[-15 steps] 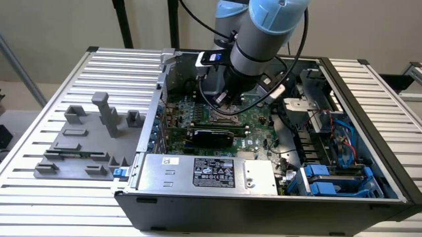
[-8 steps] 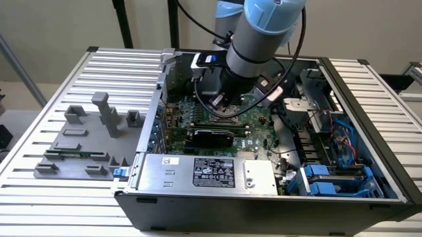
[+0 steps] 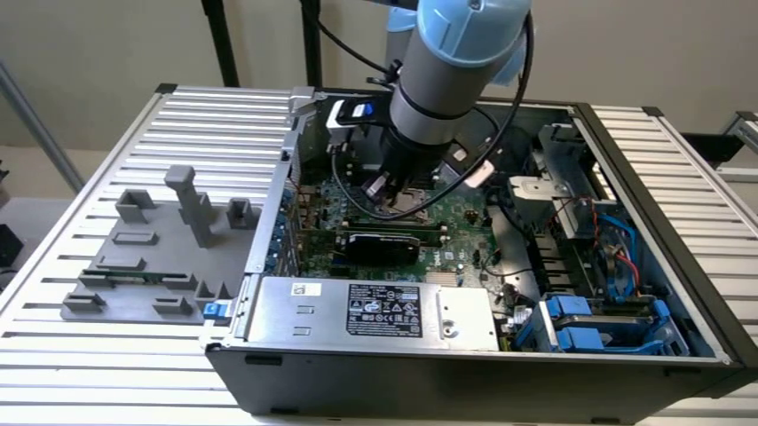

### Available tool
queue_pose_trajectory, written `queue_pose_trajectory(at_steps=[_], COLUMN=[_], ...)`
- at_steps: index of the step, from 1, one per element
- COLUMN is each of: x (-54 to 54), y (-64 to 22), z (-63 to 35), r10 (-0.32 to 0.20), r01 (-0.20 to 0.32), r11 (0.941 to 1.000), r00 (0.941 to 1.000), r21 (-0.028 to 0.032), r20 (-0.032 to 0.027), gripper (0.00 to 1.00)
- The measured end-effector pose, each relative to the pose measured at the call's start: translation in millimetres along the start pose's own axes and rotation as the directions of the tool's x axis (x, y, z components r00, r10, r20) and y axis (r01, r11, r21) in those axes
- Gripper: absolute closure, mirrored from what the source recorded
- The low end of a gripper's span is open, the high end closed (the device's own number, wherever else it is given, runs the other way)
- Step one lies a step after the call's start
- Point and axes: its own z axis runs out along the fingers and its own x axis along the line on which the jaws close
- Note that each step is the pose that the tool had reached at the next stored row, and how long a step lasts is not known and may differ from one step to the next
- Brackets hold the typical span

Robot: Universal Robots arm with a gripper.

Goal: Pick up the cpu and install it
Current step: 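Install the second cpu locking lever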

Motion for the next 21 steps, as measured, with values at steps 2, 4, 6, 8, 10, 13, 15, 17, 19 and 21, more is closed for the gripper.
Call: queue_pose_trajectory(at_steps=[2, 4, 6, 8, 10, 13, 15, 17, 19, 21], x=[-3.0, -4.7, -6.0, -7.1, -8.3, -10.4, -11.5, -11.8, -11.4, -10.8], y=[-0.8, -1.6, -1.6, -1.3, -1.1, -2.0, -3.4, -4.8, -5.9, -6.9], z=[0.5, 2.3, 5.5, 9.0, 12.6, 18.5, 22.2, 25.4, 28.0, 30.6], r10=[0.000, 0.000, 0.000, 0.000, 0.000, 0.000, 0.000, 0.000, 0.000, 0.000], r01=[0.000, 0.000, 0.000, 0.000, 0.000, 0.000, 0.000, 0.000, 0.000, 0.000], r11=[1.0000, 1.0000, 1.0000, 1.0000, 1.0000, 1.0000, 1.0000, 1.0000, 1.0000, 1.0000], r00=[1.0000, 1.0000, 1.0000, 1.0000, 1.0000, 1.0000, 1.0000, 1.0000, 1.0000, 1.0000], r21=[0.0000, 0.0000, -0.0001, 0.0000, 0.0000, 0.0000, 0.0000, 0.0000, -0.0001, 0.0000], r20=[0.0000, 0.0000, 0.0003, 0.0001, 0.0001, 0.0000, 0.0001, 0.0002, 0.0004, 0.0002], gripper=[0.89, 0.89, 0.89, 0.89, 0.89, 0.89, 0.89, 0.89, 0.89, 0.89])
